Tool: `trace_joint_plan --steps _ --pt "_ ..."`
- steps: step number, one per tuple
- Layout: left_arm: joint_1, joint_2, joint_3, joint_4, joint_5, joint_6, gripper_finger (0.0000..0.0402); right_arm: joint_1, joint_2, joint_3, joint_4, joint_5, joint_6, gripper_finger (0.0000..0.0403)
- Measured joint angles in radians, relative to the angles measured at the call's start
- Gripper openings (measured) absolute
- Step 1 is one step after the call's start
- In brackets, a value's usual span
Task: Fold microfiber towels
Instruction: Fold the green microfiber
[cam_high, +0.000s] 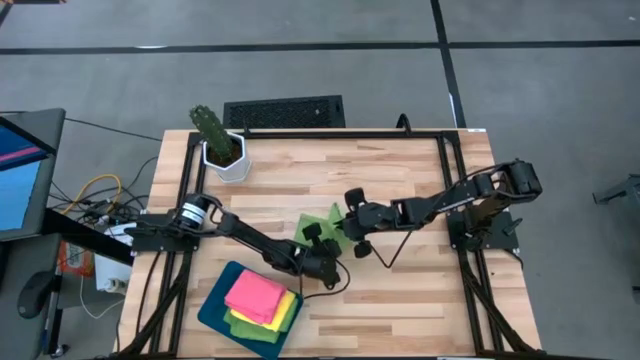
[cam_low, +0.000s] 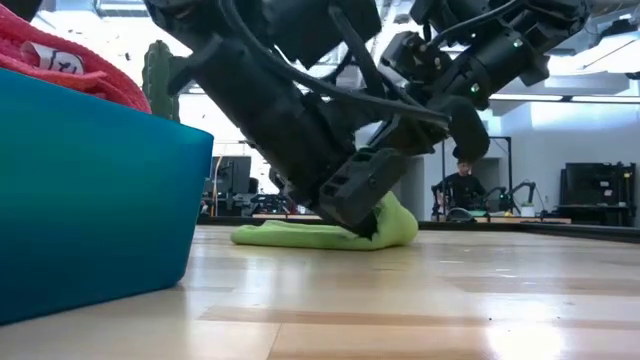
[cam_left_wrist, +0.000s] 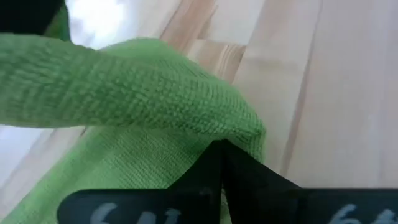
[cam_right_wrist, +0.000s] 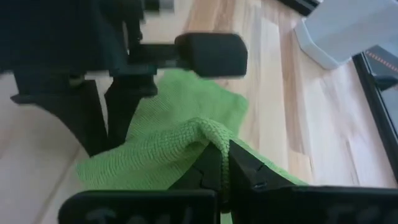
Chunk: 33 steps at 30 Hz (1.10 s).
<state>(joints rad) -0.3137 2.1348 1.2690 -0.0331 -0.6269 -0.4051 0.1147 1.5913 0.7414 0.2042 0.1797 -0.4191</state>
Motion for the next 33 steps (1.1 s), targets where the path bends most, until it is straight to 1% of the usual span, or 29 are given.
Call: trace_joint_plan --steps 3,5,9,12,15,18,20,22,25,29,31,33 --pt "-0.024 -0.023 0.0 -0.007 -0.066 0.03 0.0 0.003 0.0 0.0 0.024 -0.003 0.0 0.0029" --pt "-0.034 -0.043 0.001 -0.018 -0.089 0.057 0.0 0.003 0.0 0.0 0.034 -0.002 0.0 0.0029" --pt "-0.047 -0.075 0.001 -0.081 -0.096 0.071 0.0 0.002 0.0 0.0 0.043 -0.028 0.002 0.0025" --pt "-0.06 -0.136 0.002 -0.144 -0.123 0.062 0.0 0.003 0.0 0.0 0.044 -0.033 0.005 0.0026" --pt "-0.073 -0.184 0.003 -0.255 -0.113 0.016 0.0 0.001 0.0 0.0 0.043 -0.032 0.011 0.003" --pt "-0.087 -0.214 0.003 -0.413 -0.091 -0.092 0.0 0.002 0.0 0.0 0.047 -0.045 0.01 0.003" --pt "-0.099 -0.216 0.0 -0.507 -0.097 -0.176 0.0 0.003 0.0 0.0 0.054 -0.053 0.011 0.0028" --pt "-0.114 -0.211 -0.018 -0.554 -0.122 -0.224 0.0 0.003 0.0 0.0 0.072 -0.056 0.01 0.0026" --pt "-0.133 -0.204 -0.067 -0.553 -0.156 -0.274 0.0 0.003 0.0 0.0 0.1 -0.08 0.01 0.0026" --pt "-0.144 -0.204 -0.152 -0.54 -0.168 -0.385 0.0 0.003 0.0 0.0 0.137 -0.091 0.01 0.0029" --pt "-0.144 -0.204 -0.187 -0.505 -0.168 -0.401 0.0 0.001 0.0 0.0 0.158 -0.101 0.01 0.003" --pt "-0.14 -0.204 -0.218 -0.433 -0.167 -0.391 0.0 -0.005 0.0 0.0 0.168 -0.104 0.01 0.0028"
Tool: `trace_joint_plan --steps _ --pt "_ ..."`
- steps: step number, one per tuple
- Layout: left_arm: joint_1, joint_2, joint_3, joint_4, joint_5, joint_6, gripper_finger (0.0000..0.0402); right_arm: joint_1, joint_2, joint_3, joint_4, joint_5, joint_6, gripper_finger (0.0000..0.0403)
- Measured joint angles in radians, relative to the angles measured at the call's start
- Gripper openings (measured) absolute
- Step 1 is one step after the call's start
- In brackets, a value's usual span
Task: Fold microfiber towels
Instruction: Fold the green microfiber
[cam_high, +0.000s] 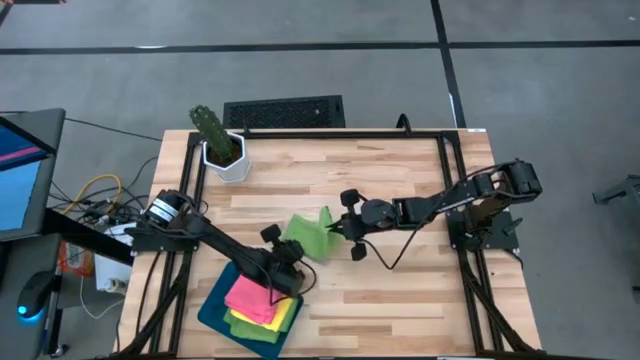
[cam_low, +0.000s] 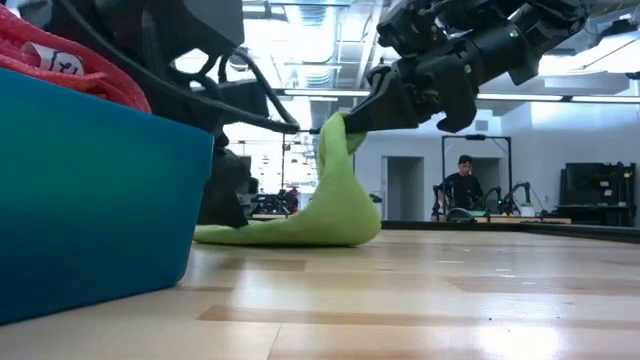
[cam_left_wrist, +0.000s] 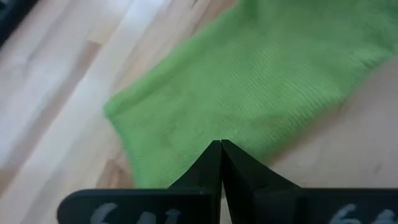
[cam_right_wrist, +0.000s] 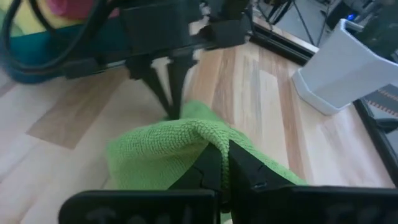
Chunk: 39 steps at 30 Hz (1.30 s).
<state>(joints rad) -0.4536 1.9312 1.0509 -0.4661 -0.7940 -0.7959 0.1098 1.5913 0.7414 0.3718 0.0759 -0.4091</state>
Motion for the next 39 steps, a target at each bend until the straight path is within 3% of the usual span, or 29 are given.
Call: trace_joint_plan --steps 7,15,21,24,39 --pt "0.019 -0.001 -0.095 0.231 0.037 0.042 0.0 -0.008 0.0 0.0 0.028 -0.001 0.0 0.0027" --pt "0.028 -0.002 -0.124 0.326 0.028 0.058 0.0 -0.009 0.008 0.0 0.047 -0.034 -0.001 0.003" --pt "0.046 0.0 -0.125 0.356 0.04 0.081 0.0 -0.015 0.139 0.043 0.14 -0.02 -0.038 0.003" --pt "0.046 0.0 -0.125 0.359 0.039 0.081 0.0 -0.014 0.187 0.086 0.126 0.028 -0.065 0.003" --pt "0.045 0.0 -0.125 0.37 0.046 0.093 0.0 -0.01 0.342 0.215 0.045 0.001 -0.123 0.0031"
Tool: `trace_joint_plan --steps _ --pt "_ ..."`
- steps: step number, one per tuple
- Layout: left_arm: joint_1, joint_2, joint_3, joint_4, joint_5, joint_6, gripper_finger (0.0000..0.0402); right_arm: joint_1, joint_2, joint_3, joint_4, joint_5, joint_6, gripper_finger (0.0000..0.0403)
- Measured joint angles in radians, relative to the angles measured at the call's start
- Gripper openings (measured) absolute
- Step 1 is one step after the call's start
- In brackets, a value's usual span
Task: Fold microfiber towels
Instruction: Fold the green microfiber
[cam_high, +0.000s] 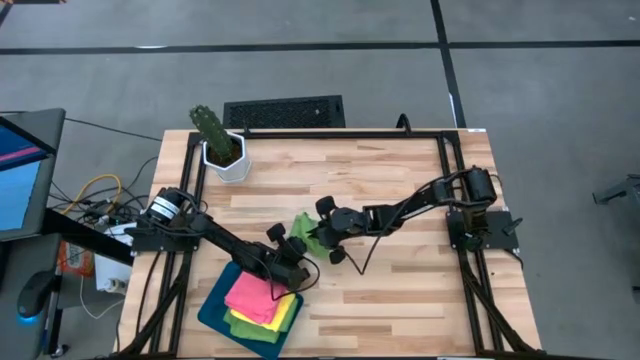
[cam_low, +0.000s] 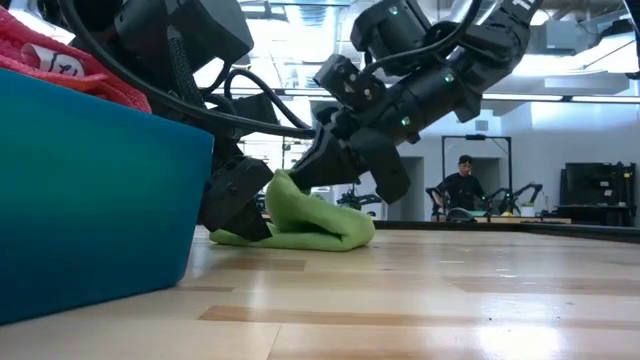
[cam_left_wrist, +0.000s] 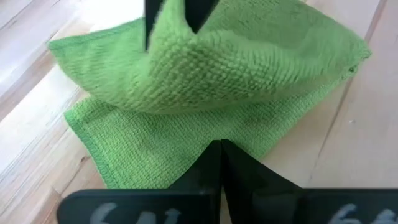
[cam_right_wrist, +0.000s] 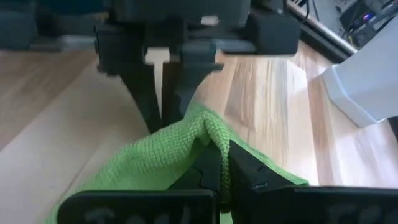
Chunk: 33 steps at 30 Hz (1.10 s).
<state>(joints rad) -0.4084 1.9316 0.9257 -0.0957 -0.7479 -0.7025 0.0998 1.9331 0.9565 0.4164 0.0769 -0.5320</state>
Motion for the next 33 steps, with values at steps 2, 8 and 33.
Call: trace_joint_plan --steps 2,8,33 --pt "0.0 0.0 0.0 0.0 0.0 0.0 0.0 0.0 0.0 0.004 0.009 0.0 0.0 0.0031" --pt "0.0 0.0 0.0 0.001 0.0 -0.003 0.0 0.005 0.001 0.004 0.018 0.0 -0.002 0.0036" --pt "0.0 0.0 0.0 0.016 0.008 -0.008 0.0 0.023 -0.145 0.017 -0.173 0.13 0.181 0.0215"
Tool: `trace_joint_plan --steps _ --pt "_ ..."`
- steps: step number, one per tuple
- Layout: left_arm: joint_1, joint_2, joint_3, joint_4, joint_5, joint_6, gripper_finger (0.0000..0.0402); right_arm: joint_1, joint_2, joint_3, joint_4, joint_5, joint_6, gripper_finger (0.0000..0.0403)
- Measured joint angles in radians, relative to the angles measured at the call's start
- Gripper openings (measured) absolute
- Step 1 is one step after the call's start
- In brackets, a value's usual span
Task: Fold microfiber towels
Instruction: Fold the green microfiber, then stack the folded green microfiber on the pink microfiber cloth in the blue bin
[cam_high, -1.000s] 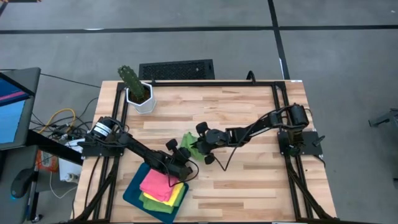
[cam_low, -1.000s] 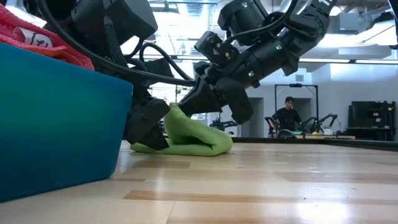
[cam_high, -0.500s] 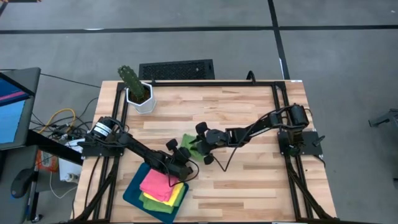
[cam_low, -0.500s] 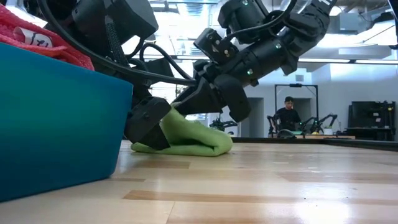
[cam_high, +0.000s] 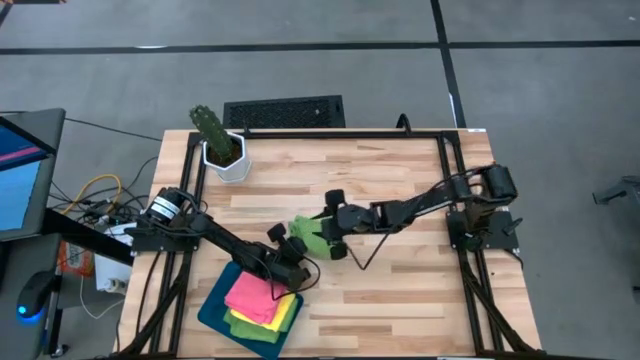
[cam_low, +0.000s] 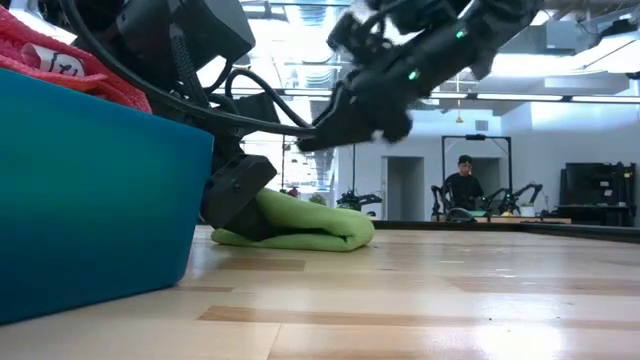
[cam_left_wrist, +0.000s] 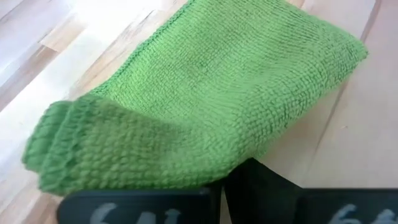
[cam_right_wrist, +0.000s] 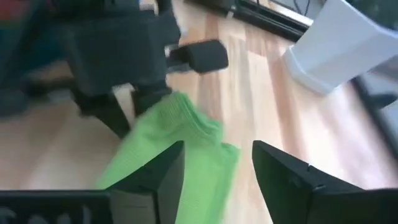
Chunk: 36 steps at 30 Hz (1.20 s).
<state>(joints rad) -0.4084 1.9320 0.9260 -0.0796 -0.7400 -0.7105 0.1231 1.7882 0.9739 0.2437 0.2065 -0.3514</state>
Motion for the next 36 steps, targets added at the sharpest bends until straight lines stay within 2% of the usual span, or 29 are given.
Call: trace_joint_plan --steps 4,8,11,16,22,26,32,34,36 --pt "0.0 0.0 0.0 0.024 0.01 0.01 0.0 0.003 -0.057 -0.126 0.113 -0.058 0.153 0.0199" --pt "0.0 0.001 0.001 0.038 0.015 0.006 0.0 0.046 -0.029 -0.279 0.416 -0.014 0.242 0.0179" --pt "0.001 0.001 0.001 0.078 0.019 -0.01 0.0 0.084 0.028 -0.322 0.572 0.016 0.279 0.0161" --pt "0.016 0.001 0.002 0.177 0.037 0.012 0.0 0.137 0.129 -0.321 0.62 0.113 0.318 0.0132" --pt "0.024 -0.004 0.016 0.177 0.083 0.038 0.0 0.135 0.24 -0.321 0.626 0.128 0.385 0.0109" --pt "0.023 -0.042 0.06 0.079 0.207 0.08 0.0 0.131 0.275 -0.319 0.661 0.135 0.421 0.0106" --pt "0.022 -0.175 0.187 -0.281 0.412 0.08 0.0 0.123 0.28 -0.319 0.675 0.13 0.423 0.0108" --pt "0.009 -0.237 0.212 -0.337 0.368 0.081 0.0 0.123 0.281 -0.319 0.679 0.128 0.423 0.0108" --pt "-0.019 -0.294 0.207 -0.297 0.164 0.101 0.0 0.122 0.282 -0.32 0.681 0.128 0.423 0.0108"
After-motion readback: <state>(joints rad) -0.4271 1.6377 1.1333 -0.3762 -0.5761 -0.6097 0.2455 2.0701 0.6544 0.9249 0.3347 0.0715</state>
